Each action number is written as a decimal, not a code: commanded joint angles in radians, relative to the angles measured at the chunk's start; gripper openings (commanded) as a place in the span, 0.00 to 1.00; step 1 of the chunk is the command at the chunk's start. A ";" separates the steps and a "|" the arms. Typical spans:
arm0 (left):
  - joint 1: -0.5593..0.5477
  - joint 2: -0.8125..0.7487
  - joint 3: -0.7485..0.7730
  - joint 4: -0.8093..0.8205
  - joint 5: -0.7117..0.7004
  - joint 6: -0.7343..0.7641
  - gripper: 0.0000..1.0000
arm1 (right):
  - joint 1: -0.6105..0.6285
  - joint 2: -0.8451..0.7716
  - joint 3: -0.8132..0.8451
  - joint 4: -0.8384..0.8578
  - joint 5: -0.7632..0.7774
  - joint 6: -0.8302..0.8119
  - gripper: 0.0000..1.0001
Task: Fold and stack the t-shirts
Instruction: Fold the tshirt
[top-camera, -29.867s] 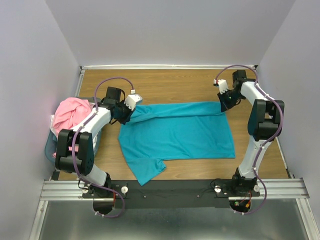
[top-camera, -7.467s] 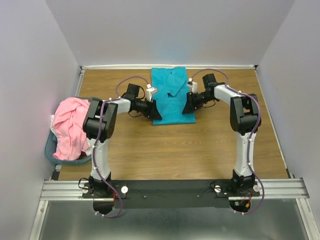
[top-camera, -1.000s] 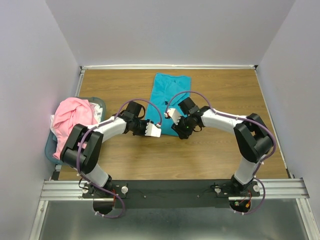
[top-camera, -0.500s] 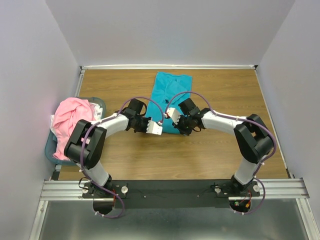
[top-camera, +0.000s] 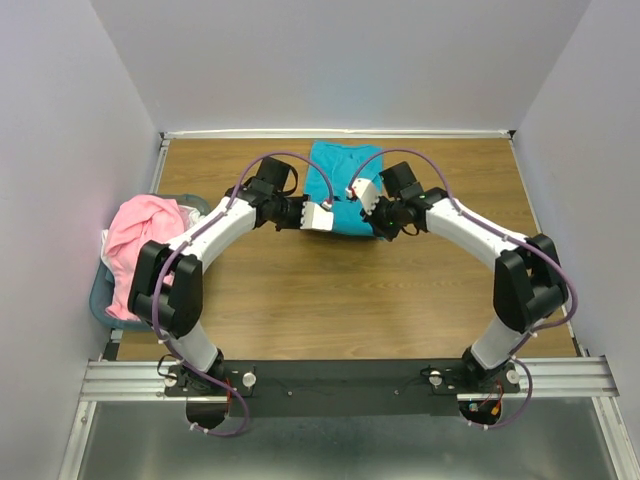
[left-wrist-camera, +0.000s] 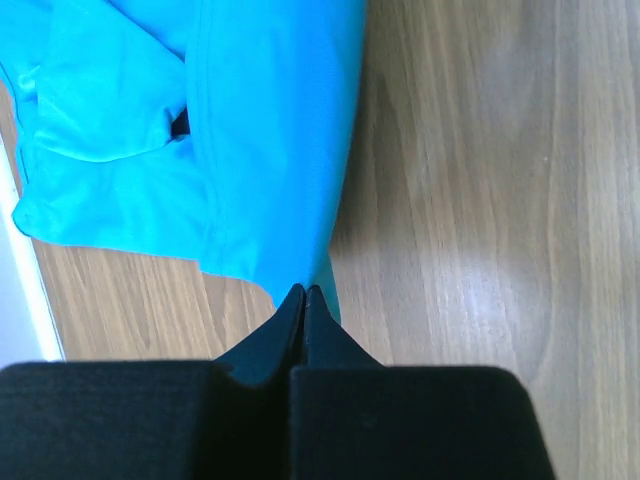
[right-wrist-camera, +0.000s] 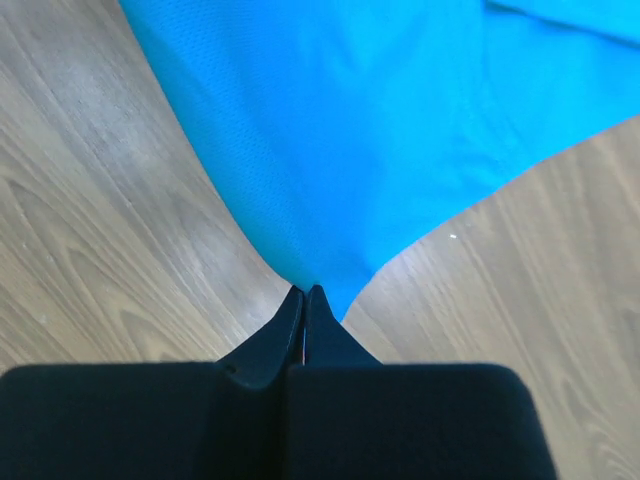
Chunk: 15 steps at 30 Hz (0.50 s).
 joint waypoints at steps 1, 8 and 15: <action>0.006 -0.008 0.020 -0.095 0.052 -0.038 0.00 | -0.009 -0.058 0.018 -0.113 -0.035 -0.064 0.01; -0.053 -0.108 -0.035 -0.217 0.063 -0.038 0.00 | -0.009 -0.162 -0.004 -0.254 -0.152 -0.096 0.01; -0.159 -0.249 0.009 -0.547 0.198 -0.030 0.00 | -0.006 -0.389 -0.004 -0.565 -0.302 -0.188 0.01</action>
